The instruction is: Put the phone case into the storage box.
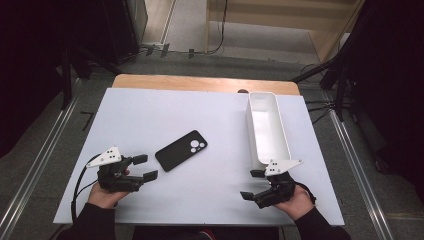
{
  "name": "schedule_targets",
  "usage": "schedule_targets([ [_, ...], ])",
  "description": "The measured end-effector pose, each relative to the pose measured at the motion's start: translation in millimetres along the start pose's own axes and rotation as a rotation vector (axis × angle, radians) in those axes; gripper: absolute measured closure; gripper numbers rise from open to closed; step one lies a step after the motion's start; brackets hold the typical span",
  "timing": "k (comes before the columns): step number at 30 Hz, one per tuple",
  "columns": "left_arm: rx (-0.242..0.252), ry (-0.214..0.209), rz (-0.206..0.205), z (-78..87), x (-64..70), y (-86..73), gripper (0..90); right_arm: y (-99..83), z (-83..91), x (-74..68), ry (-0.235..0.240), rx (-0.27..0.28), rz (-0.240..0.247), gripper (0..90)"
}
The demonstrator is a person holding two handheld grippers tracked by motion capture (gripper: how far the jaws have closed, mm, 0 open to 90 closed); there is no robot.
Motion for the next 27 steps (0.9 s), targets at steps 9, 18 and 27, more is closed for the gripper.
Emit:
schedule_targets([
  [9, -0.005, -0.007, -0.010, 0.1, 1.8, -1.0, 21.0, 1.1, -3.2, -1.8, 0.017, -0.008, 0.015, 13.2],
  [18, 0.026, -0.027, 0.001, 1.7, 4.1, 2.5, 21.0, 0.7, -3.2, -2.2, 0.021, -0.005, 0.016, 13.2],
  [27, 0.056, 0.045, -0.006, -3.8, -0.3, 10.1, 21.1, 0.9, -3.5, -1.1, 0.018, -0.004, 0.010, 13.2],
])
Point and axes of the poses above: each handheld gripper's, and its own axes: z roughly backward along the jaws, y roughly out of its top, x roughly to its right, the point moved 3 cm from there along -z, roughly forward along the jaws, and after that the axes turned 3 degrees about x, right-handed, at the moved point
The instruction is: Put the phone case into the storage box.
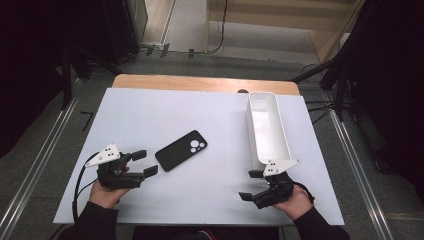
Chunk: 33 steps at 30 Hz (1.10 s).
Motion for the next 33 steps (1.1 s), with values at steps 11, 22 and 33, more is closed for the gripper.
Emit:
schedule_targets([
  [11, 0.006, 0.029, -0.001, -13.0, -14.9, 7.9, 21.0, -0.3, 1.4, 1.6, 0.000, 0.010, 0.000, 13.2],
  [22, 0.002, 0.019, -0.011, -22.8, -20.7, 10.3, 21.1, -0.1, 1.2, 0.6, 0.000, 0.009, 0.001, 13.2],
  [33, -0.006, 0.016, -0.064, -38.7, -25.3, 20.4, 21.0, -1.2, 0.9, 1.3, 0.006, -0.001, -0.012, 13.2],
])
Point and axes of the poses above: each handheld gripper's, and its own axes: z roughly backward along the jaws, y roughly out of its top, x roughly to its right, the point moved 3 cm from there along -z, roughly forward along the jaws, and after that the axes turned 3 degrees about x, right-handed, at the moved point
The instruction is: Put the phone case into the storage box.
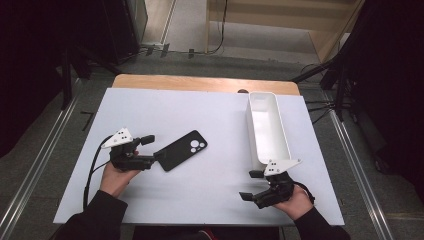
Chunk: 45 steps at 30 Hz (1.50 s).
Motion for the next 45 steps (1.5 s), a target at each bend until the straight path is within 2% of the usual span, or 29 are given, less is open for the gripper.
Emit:
schedule_targets([
  [3, 0.010, -0.027, 0.024, -5.3, -2.9, 1.3, 21.0, -0.2, -1.4, -0.3, 0.002, -0.001, 0.005, 13.2],
  [6, -0.009, -0.036, -0.005, -9.4, -4.7, 2.7, 21.0, -0.3, -2.2, -1.5, 0.008, -0.004, 0.007, 13.2],
  [12, 0.013, -0.064, -0.033, -17.8, -5.9, 9.5, 21.0, -0.5, -3.1, -2.3, 0.013, -0.010, 0.009, 13.2],
  [16, 0.004, -0.085, -0.061, -26.5, -5.9, 14.7, 21.0, -0.5, -2.9, -1.9, 0.014, -0.005, 0.011, 13.2],
  [19, 0.001, -0.103, -0.059, -33.2, -7.4, 19.1, 21.0, -0.7, -2.7, -1.5, 0.014, -0.005, 0.010, 13.2],
  [21, -0.023, -0.115, -0.050, -38.5, -8.0, 21.7, 21.0, -0.8, -2.7, -1.3, 0.011, -0.007, 0.011, 13.2],
  [26, -0.039, -0.121, -0.067, -48.0, -9.3, 25.4, 21.0, -0.9, -2.6, -1.5, 0.012, -0.008, 0.008, 13.2],
  [30, -0.012, -0.132, -0.065, -55.6, -12.7, 32.1, 21.1, -1.0, -2.6, -1.3, 0.012, -0.008, 0.009, 13.2],
  [32, -0.013, -0.135, -0.056, -59.1, -15.0, 35.3, 21.1, -0.9, -2.8, -0.8, 0.010, -0.008, 0.010, 13.2],
  [34, -0.008, -0.139, -0.060, -61.2, -15.4, 35.8, 21.1, -0.9, -2.6, -0.5, 0.013, -0.009, 0.009, 13.2],
  [37, -0.027, -0.142, -0.074, -62.0, -14.4, 33.8, 21.1, -1.6, -2.0, -0.4, 0.013, -0.007, 0.008, 13.2],
  [40, -0.023, -0.136, -0.066, -62.3, -14.5, 33.3, 21.0, -1.7, -1.2, -0.4, 0.012, -0.005, 0.003, 13.2],
  [41, -0.019, -0.130, -0.067, -62.9, -14.2, 33.2, 20.5, -1.7, -0.9, -0.8, 0.011, -0.007, 0.004, 13.2],
  [43, -0.022, -0.080, -0.088, -64.5, -12.9, 32.8, 7.0, -1.6, -1.1, -1.6, 0.014, -0.004, 0.007, 13.2],
  [44, -0.025, -0.073, -0.087, -65.1, -12.5, 32.2, 0.0, -1.6, -1.1, -1.7, 0.014, -0.004, 0.007, 13.2],
  [45, -0.027, -0.079, -0.088, -65.2, -12.5, 31.3, 0.0, -1.5, -1.0, -1.7, 0.012, -0.004, 0.004, 13.2],
])
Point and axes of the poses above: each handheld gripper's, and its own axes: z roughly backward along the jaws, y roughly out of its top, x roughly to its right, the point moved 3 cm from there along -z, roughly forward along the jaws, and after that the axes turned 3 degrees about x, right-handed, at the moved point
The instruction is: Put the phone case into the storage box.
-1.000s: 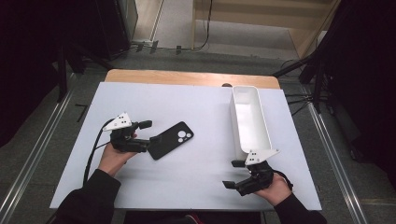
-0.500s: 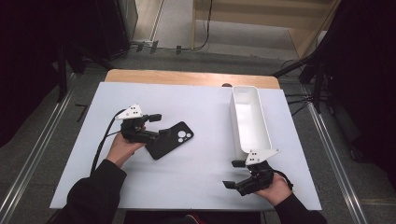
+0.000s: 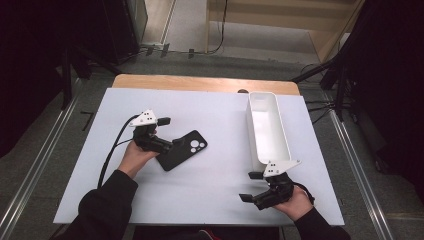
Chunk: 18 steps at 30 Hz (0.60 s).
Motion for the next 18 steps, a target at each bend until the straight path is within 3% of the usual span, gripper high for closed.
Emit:
schedule_targets([
  [10, 0.023, -0.017, 0.019, -1.4, 1.5, -10.3, 0.0, 0.3, 0.6, 0.8, -0.002, 0.006, 0.003, 13.2],
  [18, 0.003, -0.014, 0.001, -6.5, 6.3, -19.5, 0.0, 0.9, 0.5, 0.8, -0.002, 0.005, 0.007, 13.2],
])
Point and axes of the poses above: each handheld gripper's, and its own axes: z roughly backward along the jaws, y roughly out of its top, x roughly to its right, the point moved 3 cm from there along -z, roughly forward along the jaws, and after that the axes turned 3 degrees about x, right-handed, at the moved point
